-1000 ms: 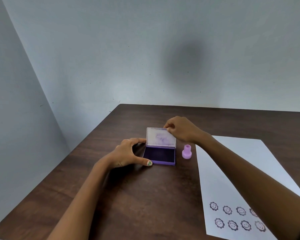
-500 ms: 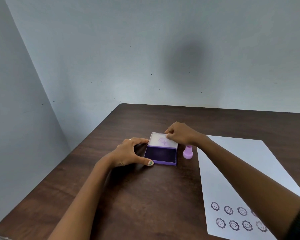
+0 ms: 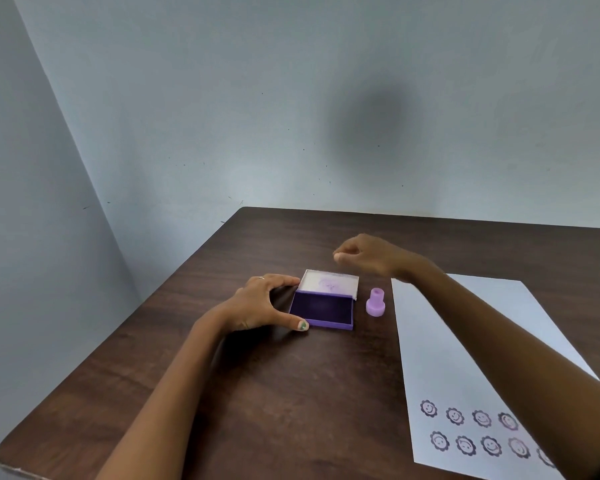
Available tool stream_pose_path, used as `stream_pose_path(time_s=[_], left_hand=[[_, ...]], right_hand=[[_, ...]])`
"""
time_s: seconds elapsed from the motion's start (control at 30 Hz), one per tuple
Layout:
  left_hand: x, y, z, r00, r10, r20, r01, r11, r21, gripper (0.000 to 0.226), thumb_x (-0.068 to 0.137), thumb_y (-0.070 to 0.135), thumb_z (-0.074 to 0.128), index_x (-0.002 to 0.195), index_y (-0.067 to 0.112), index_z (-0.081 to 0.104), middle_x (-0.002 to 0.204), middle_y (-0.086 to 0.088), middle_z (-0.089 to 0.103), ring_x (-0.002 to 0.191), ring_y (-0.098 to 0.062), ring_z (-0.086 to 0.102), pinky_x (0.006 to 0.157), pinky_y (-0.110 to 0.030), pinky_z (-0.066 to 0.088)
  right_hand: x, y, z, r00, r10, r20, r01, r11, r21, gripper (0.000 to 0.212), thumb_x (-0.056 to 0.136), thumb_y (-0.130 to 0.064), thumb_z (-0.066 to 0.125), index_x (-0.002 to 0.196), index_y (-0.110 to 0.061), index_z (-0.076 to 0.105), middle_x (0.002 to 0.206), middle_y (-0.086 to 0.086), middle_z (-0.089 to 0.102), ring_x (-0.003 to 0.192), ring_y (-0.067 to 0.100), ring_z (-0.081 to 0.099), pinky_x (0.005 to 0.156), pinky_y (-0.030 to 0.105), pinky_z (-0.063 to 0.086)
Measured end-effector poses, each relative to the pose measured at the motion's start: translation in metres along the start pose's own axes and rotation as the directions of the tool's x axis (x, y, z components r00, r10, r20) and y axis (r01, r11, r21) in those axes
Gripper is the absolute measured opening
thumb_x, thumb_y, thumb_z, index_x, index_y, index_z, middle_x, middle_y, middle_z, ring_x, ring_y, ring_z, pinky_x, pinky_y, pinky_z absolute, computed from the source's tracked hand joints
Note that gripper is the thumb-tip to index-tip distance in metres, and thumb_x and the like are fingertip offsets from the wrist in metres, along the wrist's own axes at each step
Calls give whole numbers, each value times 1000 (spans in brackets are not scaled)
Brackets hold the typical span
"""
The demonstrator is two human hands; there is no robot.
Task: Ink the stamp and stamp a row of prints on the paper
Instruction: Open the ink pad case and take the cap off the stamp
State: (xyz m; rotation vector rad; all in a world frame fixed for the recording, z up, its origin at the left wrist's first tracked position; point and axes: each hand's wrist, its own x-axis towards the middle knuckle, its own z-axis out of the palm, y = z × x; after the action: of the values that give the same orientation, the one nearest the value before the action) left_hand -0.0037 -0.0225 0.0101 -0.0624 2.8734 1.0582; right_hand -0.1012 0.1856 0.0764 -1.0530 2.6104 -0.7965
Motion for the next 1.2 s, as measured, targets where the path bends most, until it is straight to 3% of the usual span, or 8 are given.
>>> stream_pose_path(time_s=[0.1, 0.2, 0.33, 0.6, 0.7, 0.8, 0.9, 1.2], left_hand=[[-1, 3, 2, 999, -23, -48, 23, 1000, -8, 97, 51, 65, 78, 136, 43, 38, 146, 7, 35, 135, -17, 29, 114, -46, 28], [-2, 11, 10, 987, -3, -161, 1, 1000, -12, 94, 52, 68, 74, 135, 43, 38, 147, 8, 33, 138, -19, 20, 115, -48, 20], [0, 21, 21, 940, 89, -329, -78, 996, 48, 75, 64, 64, 71, 130, 45, 41, 146, 12, 35, 135, -16, 22, 105, -42, 16], [-5, 34, 34, 891, 165, -422, -135, 986, 99, 48, 77, 57, 64, 121, 43, 50, 136, 12, 46, 127, -11, 29, 95, -32, 12], [-7, 45, 39, 855, 232, -464, -194, 973, 128, 39, 80, 54, 62, 116, 44, 53, 129, 18, 51, 122, -4, 32, 89, -25, 11], [-12, 57, 46, 809, 316, -495, -290, 948, 131, 33, 81, 52, 62, 113, 49, 52, 117, 27, 55, 114, 2, 41, 89, -25, 18], [-14, 68, 56, 769, 370, -522, -354, 926, 135, 36, 80, 48, 65, 114, 40, 59, 114, 20, 64, 107, -1, 50, 94, -24, 22], [-21, 83, 57, 738, 349, -578, -394, 918, 51, 35, 74, 36, 75, 108, 33, 66, 98, 22, 63, 87, 3, 55, 86, -18, 37]], right_hand=[[-14, 1, -15, 999, -5, -39, 3, 999, -42, 35, 91, -28, 52, 87, 5, 64, 83, 11, 61, 71, 18, 48, 66, 31, 37], [-29, 5, -18, 1000, 24, -17, -26, 994, -103, 29, 87, -33, 59, 74, -7, 63, 75, 4, 61, 65, 14, 49, 57, 24, 37], [-42, 12, -4, 998, 59, -16, -61, 983, -171, 28, 79, -35, 68, 92, -10, 68, 91, 2, 64, 81, 14, 57, 59, 20, 39], [-44, 30, 17, 987, 92, -130, -100, 993, -56, 13, 76, -14, 72, 86, -7, 71, 93, 9, 70, 77, 15, 61, 56, 16, 43], [-49, 36, 12, 975, 70, -211, -43, 991, 131, 14, 75, -15, 74, 87, -9, 73, 84, 2, 69, 70, 11, 61, 55, 15, 46], [-55, 41, 7, 975, 95, -201, 22, 859, 511, 18, 75, -12, 74, 92, -9, 72, 85, 5, 72, 69, 12, 69, 56, 16, 54], [-58, 43, 9, 992, 73, -100, 27, 663, 748, 18, 75, -5, 70, 92, -9, 72, 90, 8, 75, 79, 17, 73, 63, 22, 58], [-58, 47, 17, 1000, -4, -8, 9, 410, 912, 19, 79, 4, 60, 94, -4, 70, 92, 9, 76, 88, 24, 71, 77, 29, 59]])
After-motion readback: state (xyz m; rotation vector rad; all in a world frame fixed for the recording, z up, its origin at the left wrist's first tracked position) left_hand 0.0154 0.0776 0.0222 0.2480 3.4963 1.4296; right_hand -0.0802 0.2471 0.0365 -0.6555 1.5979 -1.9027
